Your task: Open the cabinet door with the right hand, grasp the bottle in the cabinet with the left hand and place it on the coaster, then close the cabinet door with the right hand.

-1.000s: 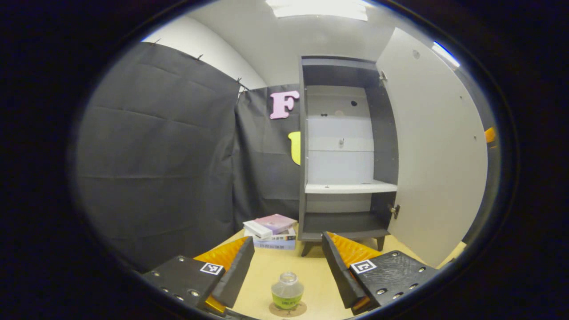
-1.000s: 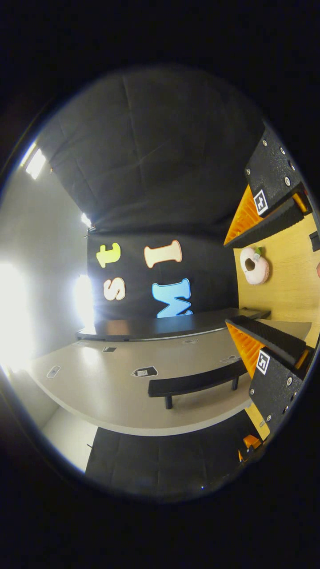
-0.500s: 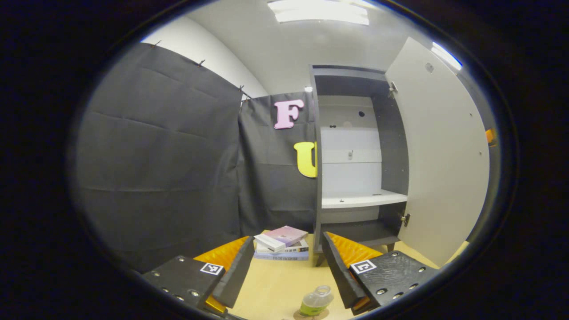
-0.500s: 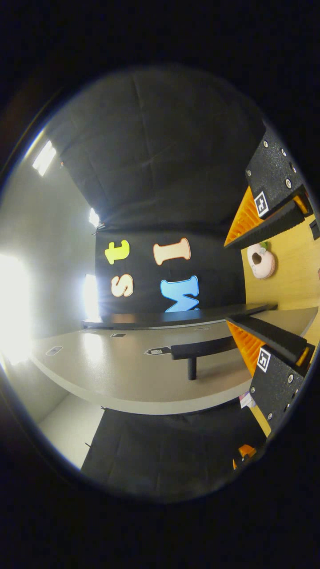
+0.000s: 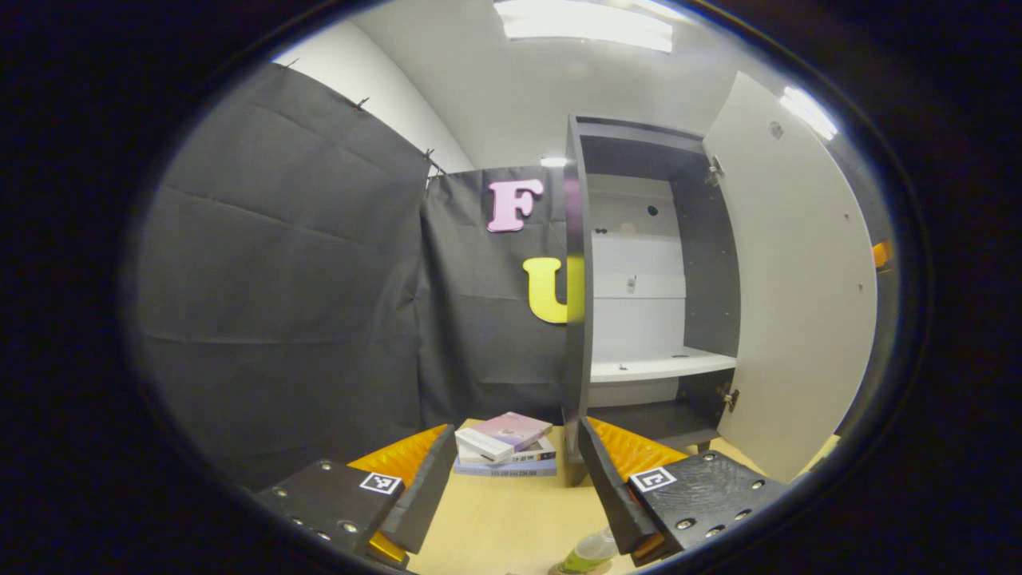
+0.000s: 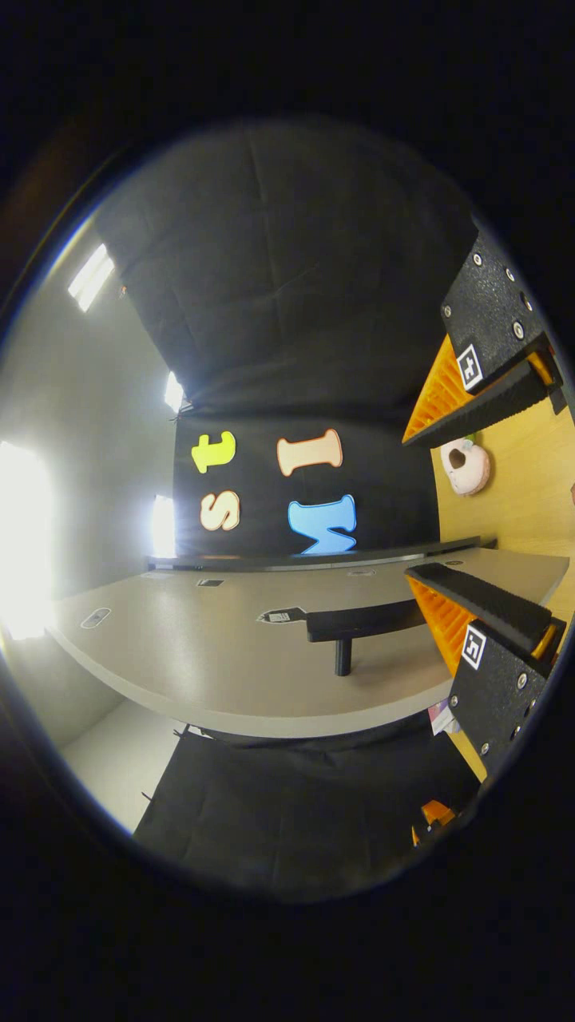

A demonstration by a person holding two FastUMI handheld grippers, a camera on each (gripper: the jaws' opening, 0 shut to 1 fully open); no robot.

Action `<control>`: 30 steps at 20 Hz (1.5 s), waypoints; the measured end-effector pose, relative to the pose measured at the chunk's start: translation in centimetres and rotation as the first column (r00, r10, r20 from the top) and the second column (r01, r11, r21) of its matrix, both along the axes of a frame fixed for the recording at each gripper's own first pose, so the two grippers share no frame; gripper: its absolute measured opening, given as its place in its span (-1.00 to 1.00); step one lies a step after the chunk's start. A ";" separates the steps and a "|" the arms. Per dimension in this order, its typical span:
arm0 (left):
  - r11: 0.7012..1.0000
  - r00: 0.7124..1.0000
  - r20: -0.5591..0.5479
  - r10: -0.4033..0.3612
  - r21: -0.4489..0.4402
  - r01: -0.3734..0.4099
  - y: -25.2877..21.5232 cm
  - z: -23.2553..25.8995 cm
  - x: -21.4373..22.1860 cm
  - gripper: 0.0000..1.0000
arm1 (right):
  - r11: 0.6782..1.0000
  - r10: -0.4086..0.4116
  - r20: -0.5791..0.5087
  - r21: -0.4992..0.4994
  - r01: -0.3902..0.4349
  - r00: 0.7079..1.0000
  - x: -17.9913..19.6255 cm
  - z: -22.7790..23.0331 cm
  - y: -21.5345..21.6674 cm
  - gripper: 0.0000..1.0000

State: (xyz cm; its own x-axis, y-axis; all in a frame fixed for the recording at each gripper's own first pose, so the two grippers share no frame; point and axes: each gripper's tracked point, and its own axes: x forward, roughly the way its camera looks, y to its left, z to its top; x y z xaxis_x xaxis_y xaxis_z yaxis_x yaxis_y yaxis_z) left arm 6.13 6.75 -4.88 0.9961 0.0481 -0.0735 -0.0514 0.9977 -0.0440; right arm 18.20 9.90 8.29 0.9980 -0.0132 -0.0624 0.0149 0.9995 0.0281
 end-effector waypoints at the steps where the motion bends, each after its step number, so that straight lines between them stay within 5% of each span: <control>1: 1.000 1.000 0.000 -0.004 -0.002 0.004 0.4 0.0 0.1 0.66 | 1.000 0.006 0.000 -0.001 -0.006 1.000 -0.1 0.1 0.8 0.81; 12: 0.999 1.000 -0.021 -0.018 -0.029 0.018 4.8 -2.1 0.8 0.84 | 0.996 0.083 -0.001 -0.013 -0.083 0.997 0.5 -0.1 9.4 0.76; 30: 1.000 0.999 -0.052 0.004 -0.027 -0.005 11.4 -4.0 -1.4 0.75 | 0.977 0.214 0.037 0.004 -0.215 0.976 4.6 -1.2 20.0 0.85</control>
State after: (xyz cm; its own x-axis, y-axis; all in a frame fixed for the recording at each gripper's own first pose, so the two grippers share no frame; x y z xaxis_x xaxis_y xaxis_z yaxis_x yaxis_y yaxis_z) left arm 4.68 18.20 -8.93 0.9908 0.0500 -0.1260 -0.0589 0.9960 -0.0678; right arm 22.78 29.95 7.10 0.9791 0.2017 -0.0260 -0.2008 0.9791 0.0325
